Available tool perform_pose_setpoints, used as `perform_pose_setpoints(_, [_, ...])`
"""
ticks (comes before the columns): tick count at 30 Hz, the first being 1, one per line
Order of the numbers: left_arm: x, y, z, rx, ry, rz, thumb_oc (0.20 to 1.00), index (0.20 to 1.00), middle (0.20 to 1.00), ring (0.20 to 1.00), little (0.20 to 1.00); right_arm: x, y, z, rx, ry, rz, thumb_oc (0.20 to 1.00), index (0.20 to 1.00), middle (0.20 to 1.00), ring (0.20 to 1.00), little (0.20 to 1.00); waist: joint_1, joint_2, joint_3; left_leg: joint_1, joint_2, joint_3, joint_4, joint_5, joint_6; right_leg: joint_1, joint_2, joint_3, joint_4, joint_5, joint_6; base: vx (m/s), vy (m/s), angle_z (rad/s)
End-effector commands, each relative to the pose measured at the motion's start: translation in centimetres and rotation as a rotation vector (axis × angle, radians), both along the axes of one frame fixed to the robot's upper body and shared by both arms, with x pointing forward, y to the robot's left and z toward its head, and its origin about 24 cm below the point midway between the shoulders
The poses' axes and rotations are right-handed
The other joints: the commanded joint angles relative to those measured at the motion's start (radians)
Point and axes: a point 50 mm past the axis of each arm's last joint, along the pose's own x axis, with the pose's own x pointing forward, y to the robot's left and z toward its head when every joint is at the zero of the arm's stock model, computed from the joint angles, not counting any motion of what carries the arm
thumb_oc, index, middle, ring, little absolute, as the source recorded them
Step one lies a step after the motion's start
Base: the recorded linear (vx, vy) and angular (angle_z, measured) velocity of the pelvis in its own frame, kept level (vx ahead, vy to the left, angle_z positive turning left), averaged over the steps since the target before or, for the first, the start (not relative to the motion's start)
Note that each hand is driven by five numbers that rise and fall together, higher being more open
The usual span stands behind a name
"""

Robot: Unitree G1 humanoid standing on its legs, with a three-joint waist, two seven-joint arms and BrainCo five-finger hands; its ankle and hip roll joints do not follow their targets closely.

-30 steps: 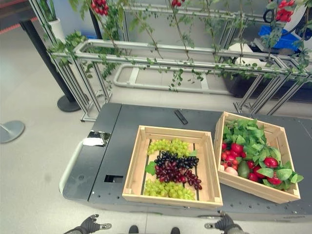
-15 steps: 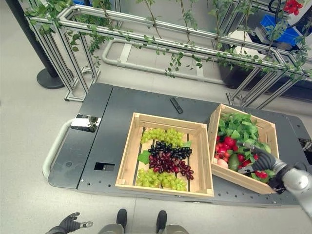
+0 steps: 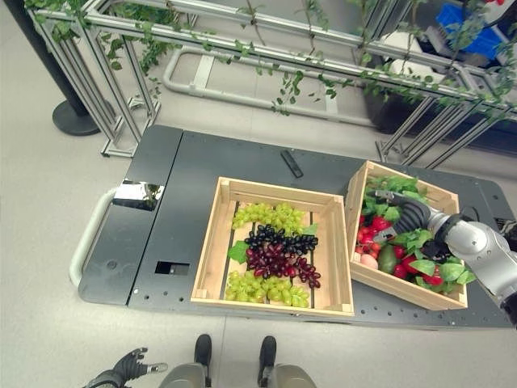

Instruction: Pick up the fruits from the basket on one side to the basket on the other side

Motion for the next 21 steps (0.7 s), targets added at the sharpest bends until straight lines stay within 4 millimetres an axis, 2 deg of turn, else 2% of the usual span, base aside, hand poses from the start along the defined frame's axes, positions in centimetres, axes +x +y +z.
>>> perform_pose_setpoints(1, [0.1,0.9,0.4,0.028,-0.017,0.009,1.0,1.0,1.0,1.0,1.0,1.2,1.3,2.4,-0.003,-0.121,0.038,1.0,1.0,1.0,1.0,1.0,0.037,-0.007,0.026,-0.085,-0.025,-0.033,0.129,-0.047,0.003,-0.121,-0.079,0.034,0.213,0.037,0.11,-0.09,0.105,0.02])
perform_pose_setpoints(2, [0.1,0.9,0.4,0.028,-0.018,0.01,1.0,1.0,1.0,1.0,1.0,1.3,1.3,2.4,-0.003,-0.121,0.039,1.0,1.0,1.0,1.0,1.0,0.036,-0.007,0.026,-0.087,-0.025,-0.033,0.13,-0.048,0.004,-0.124,-0.08,0.034,0.215,0.036,0.11,-0.09,0.102,0.05])
perform_pose_setpoints(3, [0.9,1.3,0.9,0.047,-0.044,0.007,1.0,1.0,1.0,1.0,1.0,1.4,1.5,2.8,-0.008,-0.143,0.04,1.0,1.0,1.0,1.0,1.0,0.033,0.001,0.054,-0.113,-0.037,-0.044,0.16,-0.053,0.015,-0.166,-0.088,0.055,0.299,0.053,0.118,-0.1,0.082,0.1])
perform_pose_setpoints(5, [1.7,1.8,1.4,0.064,-0.079,0.011,1.0,1.0,1.0,1.0,1.0,1.8,2.0,3.6,-0.027,-0.172,0.054,1.0,1.0,1.0,1.0,1.0,0.031,0.015,0.086,-0.149,-0.035,-0.055,0.182,-0.047,0.021,-0.227,-0.066,0.084,0.376,0.059,0.113,-0.13,0.044,0.25])
perform_pose_setpoints(7, [2.3,2.2,1.8,0.077,-0.1,0.012,1.0,1.0,1.0,1.0,1.0,2.2,2.4,4.7,-0.055,-0.206,0.064,1.0,1.0,1.0,1.0,1.0,0.029,0.016,0.096,-0.183,-0.042,-0.061,0.174,-0.035,0.017,-0.238,-0.041,0.102,0.299,0.026,0.096,-0.08,-0.04,0.21])
perform_pose_setpoints(8, [2.3,2.1,1.8,0.076,-0.1,0.013,1.0,1.0,1.0,1.0,1.0,2.2,2.4,4.7,-0.055,-0.207,0.065,1.0,1.0,1.0,1.0,1.0,0.027,0.017,0.096,-0.183,-0.042,-0.061,0.173,-0.035,0.016,-0.238,-0.041,0.102,0.298,0.026,0.095,0.01,-0.118,0.08])
perform_pose_setpoints(9, [2.3,2.5,2.0,0.089,-0.11,0.027,1.0,1.0,1.0,1.0,1.0,1.7,2.3,4.4,-0.054,-0.202,0.067,1.0,1.0,1.0,1.0,1.0,0.035,0.007,0.091,-0.193,-0.037,-0.067,0.166,-0.024,0.007,-0.232,-0.035,0.086,0.256,0.008,0.077,0.03,-0.174,0.13])
perform_pose_setpoints(12, [3.1,2.7,2.3,0.102,-0.147,0.064,1.0,1.0,1.0,1.0,1.0,2.0,2.3,4.9,-0.024,-0.232,0.051,1.0,1.0,1.0,1.0,1.0,0.042,0.006,0.106,-0.21,-0.022,-0.076,0.147,-0.007,-0.007,-0.251,-0.01,0.075,0.241,0.019,0.07,0.0,-0.183,0.08])
perform_pose_setpoints(15, [4.5,1.7,2.7,0.088,-0.2,0.035,1.0,1.0,1.0,1.0,1.0,2.2,2.2,5.5,-0.009,-0.267,0.036,1.0,1.0,1.0,1.0,1.0,0.045,0.012,0.139,-0.233,-0.009,-0.09,0.153,0.009,-0.021,-0.263,0.001,0.037,0.225,0.009,0.052,0.0,-0.121,0.14])
perform_pose_setpoints(17, [5.5,1.7,3.2,0.087,-0.231,0.046,1.0,1.0,1.0,1.0,1.0,2.7,2.4,6.0,-0.012,-0.287,0.029,1.0,1.0,1.0,1.0,1.0,0.046,0.01,0.158,-0.259,-0.006,-0.095,0.166,0.015,-0.026,-0.28,0.008,0.028,0.223,0.013,0.045,-0.04,-0.115,0.14])
perform_pose_setpoints(21, [6.1,0.9,3.1,0.08,-0.239,0.036,1.0,1.0,1.0,1.0,1.0,4.1,2.9,6.9,-0.038,-0.322,0.011,1.0,1.0,1.0,1.0,1.0,0.043,0.009,0.173,-0.297,0.001,-0.095,0.186,0.02,-0.031,-0.311,0.017,0.025,0.217,0.022,0.038,-0.02,-0.045,0.02])
